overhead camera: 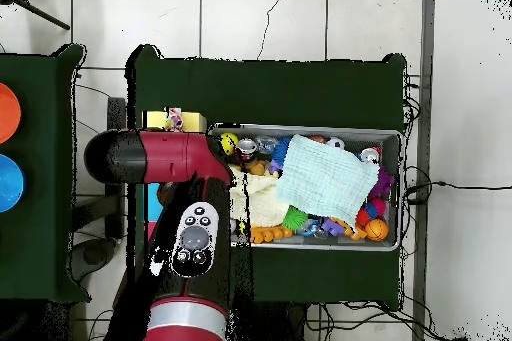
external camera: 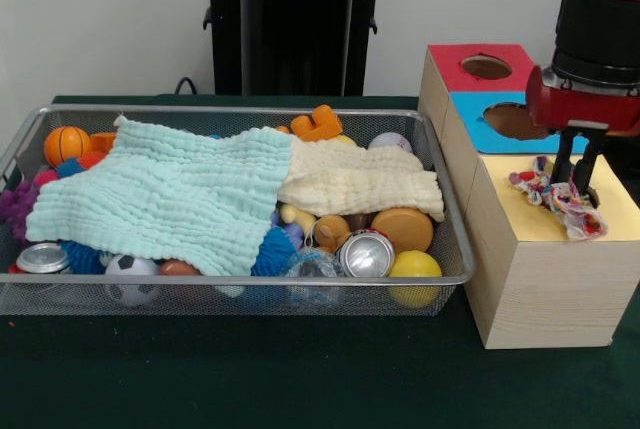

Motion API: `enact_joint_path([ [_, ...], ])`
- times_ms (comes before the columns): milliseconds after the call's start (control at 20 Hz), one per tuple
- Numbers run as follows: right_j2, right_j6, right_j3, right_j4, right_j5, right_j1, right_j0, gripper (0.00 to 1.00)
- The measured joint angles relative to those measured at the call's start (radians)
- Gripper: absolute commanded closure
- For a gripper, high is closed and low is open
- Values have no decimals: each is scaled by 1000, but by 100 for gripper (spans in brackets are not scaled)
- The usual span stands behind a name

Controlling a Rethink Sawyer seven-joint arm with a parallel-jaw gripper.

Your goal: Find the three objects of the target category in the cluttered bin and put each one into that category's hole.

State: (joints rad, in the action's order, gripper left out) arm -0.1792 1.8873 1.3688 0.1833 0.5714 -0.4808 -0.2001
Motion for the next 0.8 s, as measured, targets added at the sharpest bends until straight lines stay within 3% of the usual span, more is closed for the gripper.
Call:
enact_joint_path([
  [450, -1, 0, 13, 11, 0, -18, -3, 100],
  [500, -2, 0, 15, 11, 0, -23, -4, 0],
  [800, -2, 0, 20, 11, 0, -33, -4, 0],
])
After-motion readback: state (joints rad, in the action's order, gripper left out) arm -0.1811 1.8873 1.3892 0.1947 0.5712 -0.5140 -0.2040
